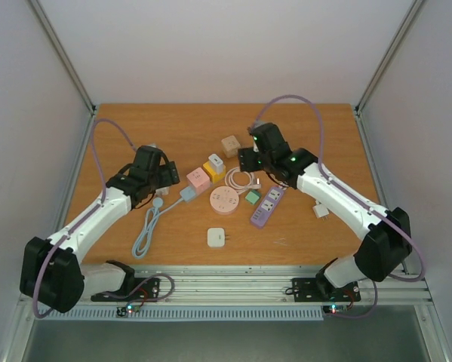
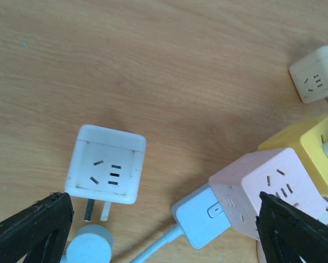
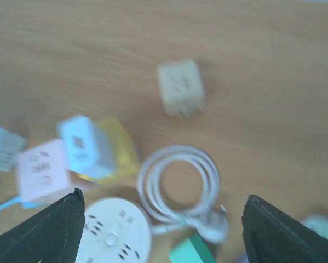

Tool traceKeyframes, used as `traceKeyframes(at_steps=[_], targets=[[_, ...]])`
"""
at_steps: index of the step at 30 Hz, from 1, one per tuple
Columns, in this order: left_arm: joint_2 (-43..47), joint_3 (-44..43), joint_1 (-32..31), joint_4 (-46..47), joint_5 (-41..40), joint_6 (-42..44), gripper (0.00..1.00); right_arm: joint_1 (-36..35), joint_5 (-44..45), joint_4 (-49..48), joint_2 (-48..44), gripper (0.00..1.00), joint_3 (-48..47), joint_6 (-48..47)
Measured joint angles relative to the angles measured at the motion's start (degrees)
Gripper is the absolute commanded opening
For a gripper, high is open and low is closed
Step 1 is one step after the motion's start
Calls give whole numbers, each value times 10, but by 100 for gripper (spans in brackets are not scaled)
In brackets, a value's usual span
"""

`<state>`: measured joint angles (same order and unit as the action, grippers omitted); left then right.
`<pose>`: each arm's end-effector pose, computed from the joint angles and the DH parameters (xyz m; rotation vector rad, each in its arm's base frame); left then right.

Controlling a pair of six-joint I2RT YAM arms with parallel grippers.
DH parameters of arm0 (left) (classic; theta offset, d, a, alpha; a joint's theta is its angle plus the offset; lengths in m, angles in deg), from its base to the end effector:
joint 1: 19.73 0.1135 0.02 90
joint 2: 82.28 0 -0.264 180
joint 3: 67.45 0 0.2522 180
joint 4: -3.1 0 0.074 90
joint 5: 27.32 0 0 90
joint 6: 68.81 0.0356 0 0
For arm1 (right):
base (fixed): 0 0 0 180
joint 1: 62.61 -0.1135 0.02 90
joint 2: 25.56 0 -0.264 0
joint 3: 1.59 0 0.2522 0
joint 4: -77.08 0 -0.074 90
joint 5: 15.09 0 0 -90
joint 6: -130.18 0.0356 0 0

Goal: Insert the plug

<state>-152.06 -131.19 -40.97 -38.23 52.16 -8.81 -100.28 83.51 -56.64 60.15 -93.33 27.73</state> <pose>0.2385 -0.0857 0.2545 -0.2679 2.3742 -0.2046 0.2679 0.2001 0.3327 -0.8871 2.0836 0.0630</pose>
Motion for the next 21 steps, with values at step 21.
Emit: traceKeyframes(at_steps=[21], targets=[[31, 25, 0, 59, 76, -15, 89, 26, -15, 38, 138, 56, 127, 291]])
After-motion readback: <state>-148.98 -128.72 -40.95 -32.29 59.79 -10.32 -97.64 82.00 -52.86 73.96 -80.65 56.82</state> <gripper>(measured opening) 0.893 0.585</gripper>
